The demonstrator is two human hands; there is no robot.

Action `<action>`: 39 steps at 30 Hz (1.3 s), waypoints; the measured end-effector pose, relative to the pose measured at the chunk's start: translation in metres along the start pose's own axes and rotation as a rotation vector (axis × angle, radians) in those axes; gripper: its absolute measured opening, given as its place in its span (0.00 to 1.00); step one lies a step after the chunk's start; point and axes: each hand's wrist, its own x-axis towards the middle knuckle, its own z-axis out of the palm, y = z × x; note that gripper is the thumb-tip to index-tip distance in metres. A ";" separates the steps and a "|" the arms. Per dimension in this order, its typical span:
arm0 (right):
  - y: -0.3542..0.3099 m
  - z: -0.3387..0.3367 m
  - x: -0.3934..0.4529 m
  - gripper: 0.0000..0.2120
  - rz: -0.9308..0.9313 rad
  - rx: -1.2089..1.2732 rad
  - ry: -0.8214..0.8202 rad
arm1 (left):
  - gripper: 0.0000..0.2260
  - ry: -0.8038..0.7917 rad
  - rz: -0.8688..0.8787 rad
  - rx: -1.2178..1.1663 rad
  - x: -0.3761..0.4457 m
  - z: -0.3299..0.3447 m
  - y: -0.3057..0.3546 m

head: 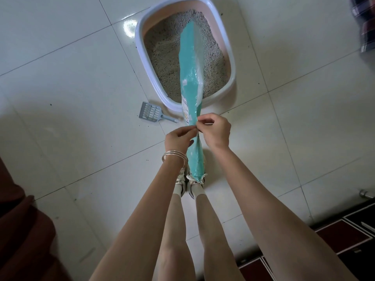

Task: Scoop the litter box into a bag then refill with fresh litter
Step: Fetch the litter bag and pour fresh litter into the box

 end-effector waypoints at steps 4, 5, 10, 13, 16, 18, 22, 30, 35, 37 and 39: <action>0.013 0.001 -0.010 0.04 0.042 0.018 -0.045 | 0.06 0.057 0.038 -0.036 0.009 0.005 0.009; 0.016 0.001 -0.013 0.04 0.059 0.013 -0.047 | 0.08 0.079 0.057 -0.001 0.012 0.007 0.011; 0.029 0.003 -0.026 0.06 0.057 -0.005 -0.059 | 0.11 0.199 0.119 0.195 0.025 0.015 0.018; 0.034 0.001 -0.028 0.07 0.031 -0.004 -0.047 | 0.10 0.258 0.139 0.314 0.028 0.016 0.018; 0.035 -0.001 -0.026 0.06 -0.023 -0.023 -0.054 | 0.12 0.245 0.161 0.357 0.025 0.018 0.018; 0.033 -0.002 -0.025 0.06 -0.034 -0.036 -0.083 | 0.17 0.224 0.184 0.379 0.025 0.021 0.016; 0.033 -0.001 -0.024 0.05 -0.044 -0.067 -0.121 | 0.13 0.272 0.159 0.362 0.027 0.022 0.018; 0.023 -0.005 -0.011 0.04 -0.062 0.008 -0.140 | 0.07 0.243 0.090 0.298 0.030 0.016 0.016; 0.002 0.005 0.012 0.12 -0.093 0.075 0.005 | 0.03 0.220 0.084 0.330 0.021 0.008 -0.005; -0.006 0.010 0.023 0.15 -0.064 0.056 0.035 | 0.02 0.227 0.080 0.367 0.015 0.006 -0.015; -0.011 0.012 0.030 0.13 -0.045 0.034 0.031 | 0.02 0.238 0.074 0.378 0.011 0.002 -0.023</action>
